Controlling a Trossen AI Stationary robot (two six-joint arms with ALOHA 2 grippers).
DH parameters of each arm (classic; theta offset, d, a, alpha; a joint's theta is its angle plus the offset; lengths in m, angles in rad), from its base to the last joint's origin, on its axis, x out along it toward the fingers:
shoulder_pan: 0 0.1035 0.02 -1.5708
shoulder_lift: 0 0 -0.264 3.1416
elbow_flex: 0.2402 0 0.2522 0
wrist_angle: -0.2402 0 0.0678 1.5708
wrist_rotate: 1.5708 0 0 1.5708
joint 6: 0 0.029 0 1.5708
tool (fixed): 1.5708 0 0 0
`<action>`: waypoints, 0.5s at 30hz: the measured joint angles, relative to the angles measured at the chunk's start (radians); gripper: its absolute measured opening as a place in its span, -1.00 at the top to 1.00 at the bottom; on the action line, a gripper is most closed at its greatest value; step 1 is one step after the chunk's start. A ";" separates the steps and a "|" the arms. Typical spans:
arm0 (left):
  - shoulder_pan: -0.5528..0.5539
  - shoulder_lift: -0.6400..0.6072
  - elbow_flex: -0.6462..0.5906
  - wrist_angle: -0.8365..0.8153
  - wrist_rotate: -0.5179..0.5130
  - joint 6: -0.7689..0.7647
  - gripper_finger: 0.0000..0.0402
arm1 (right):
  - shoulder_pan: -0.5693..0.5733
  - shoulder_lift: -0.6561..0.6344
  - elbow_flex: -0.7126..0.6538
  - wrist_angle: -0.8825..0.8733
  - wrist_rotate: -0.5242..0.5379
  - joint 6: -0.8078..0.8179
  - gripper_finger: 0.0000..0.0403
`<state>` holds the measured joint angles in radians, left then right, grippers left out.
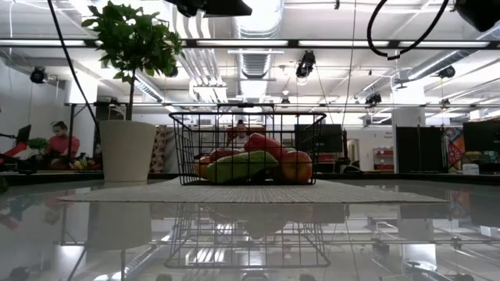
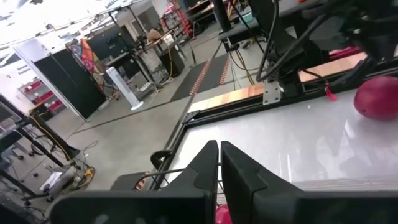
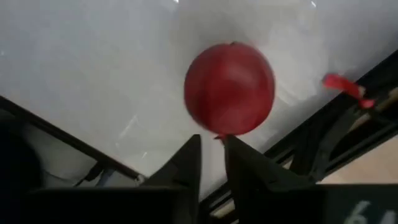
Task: Build produce basket
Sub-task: Put the pomegranate into the wire basket
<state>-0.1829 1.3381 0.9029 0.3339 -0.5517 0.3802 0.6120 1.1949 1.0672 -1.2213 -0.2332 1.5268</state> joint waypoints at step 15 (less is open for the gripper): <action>0.000 0.000 -0.010 -0.002 -0.002 0.029 0.99 | 0.083 0.203 0.008 -0.001 0.015 0.038 -0.66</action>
<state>-0.1829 1.3380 0.8932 0.3317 -0.5537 0.4095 0.6948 1.3978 1.0752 -1.2224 -0.2183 1.5645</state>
